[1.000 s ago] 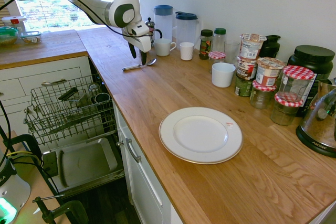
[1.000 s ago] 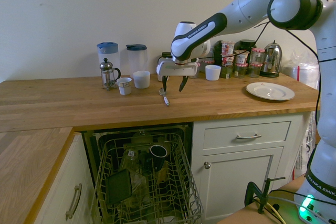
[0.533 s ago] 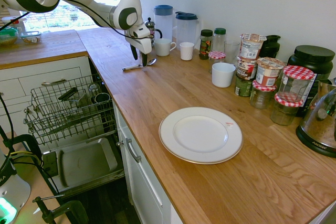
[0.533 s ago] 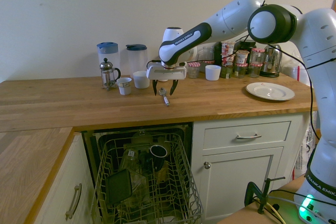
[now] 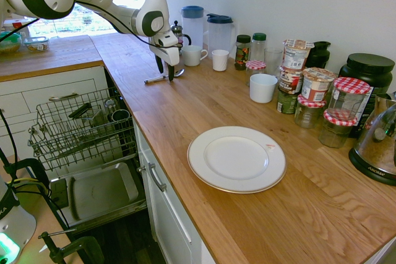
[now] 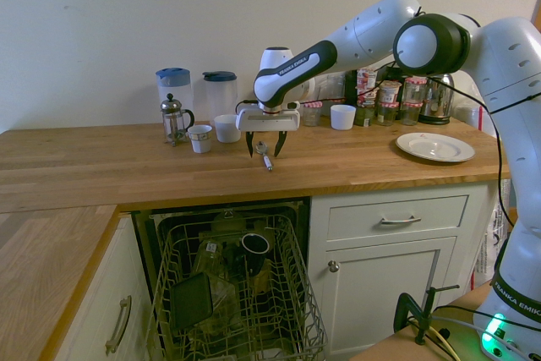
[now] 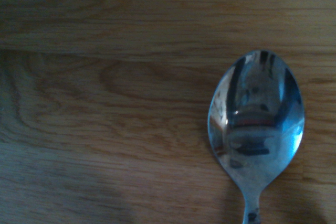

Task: Put the spoon in the dishwasher

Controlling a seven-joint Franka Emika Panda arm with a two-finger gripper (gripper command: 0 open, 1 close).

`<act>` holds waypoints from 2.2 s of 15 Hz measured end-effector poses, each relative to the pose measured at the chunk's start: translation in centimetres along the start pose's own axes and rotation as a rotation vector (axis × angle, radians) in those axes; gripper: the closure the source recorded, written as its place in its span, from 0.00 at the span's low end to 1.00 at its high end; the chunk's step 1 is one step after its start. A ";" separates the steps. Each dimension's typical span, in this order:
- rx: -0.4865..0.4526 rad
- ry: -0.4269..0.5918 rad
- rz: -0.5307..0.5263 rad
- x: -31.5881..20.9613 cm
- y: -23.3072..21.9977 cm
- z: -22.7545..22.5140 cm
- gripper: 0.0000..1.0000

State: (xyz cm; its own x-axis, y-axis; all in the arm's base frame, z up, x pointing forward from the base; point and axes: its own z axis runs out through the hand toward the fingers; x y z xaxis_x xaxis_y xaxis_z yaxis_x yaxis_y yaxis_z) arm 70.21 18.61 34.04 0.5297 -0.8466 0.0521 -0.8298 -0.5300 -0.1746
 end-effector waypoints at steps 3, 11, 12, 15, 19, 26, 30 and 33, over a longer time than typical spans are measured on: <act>-0.007 -0.002 0.007 -0.1 0.0 0.0 1.00; -0.047 0.001 0.029 0.2 -0.6 0.3 1.00; -0.050 0.002 0.030 0.3 -0.7 0.3 1.00; -0.057 0.003 0.033 0.6 -0.8 0.4 1.00; -0.070 0.000 0.039 0.9 -1.0 0.5 1.00; -0.071 -0.016 0.080 1.4 -0.9 0.2 1.00; -0.048 -0.035 0.112 2.3 -0.5 -2.8 1.00; -0.027 -0.038 0.118 1.8 0.8 -6.7 1.00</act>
State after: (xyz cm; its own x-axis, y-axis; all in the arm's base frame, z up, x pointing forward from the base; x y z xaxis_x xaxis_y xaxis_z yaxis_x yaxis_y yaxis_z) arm 69.32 16.36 40.53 0.4340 -0.9009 -0.0043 -0.8909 -0.4285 -0.1505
